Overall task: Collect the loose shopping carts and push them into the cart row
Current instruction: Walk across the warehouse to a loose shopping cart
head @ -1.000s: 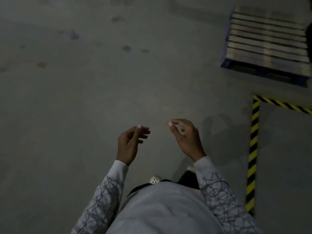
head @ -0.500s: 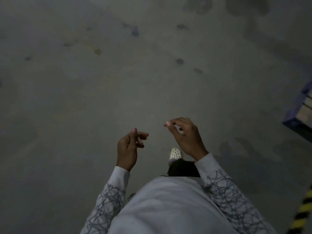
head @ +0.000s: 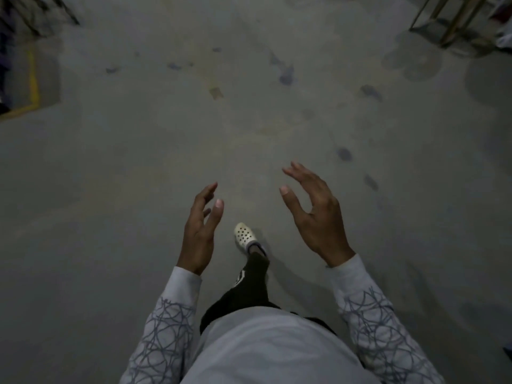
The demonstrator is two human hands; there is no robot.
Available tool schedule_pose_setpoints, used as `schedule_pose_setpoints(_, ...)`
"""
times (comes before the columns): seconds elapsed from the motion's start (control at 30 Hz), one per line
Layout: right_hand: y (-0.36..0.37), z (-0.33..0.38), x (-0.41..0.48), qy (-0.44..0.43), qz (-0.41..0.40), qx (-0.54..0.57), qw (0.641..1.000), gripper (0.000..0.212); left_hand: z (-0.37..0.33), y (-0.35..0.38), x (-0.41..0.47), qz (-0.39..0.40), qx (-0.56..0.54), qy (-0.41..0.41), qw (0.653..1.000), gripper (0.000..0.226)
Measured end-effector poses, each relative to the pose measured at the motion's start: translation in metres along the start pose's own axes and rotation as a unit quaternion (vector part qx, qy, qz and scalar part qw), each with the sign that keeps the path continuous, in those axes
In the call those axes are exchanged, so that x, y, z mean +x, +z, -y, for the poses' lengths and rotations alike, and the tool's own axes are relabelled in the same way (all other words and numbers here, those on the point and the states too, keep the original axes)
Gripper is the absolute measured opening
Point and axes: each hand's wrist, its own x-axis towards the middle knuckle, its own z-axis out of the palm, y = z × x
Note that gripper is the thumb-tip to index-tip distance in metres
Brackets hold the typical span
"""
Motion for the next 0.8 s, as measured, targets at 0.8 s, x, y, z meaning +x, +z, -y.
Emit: schedule_pose_setpoints(0.8,0.039,-0.326,0.507,0.319,0.262,-0.006,0.911,0.033,-0.205,0.166,0.644,0.039,0.019,0.198,0.979,0.047)
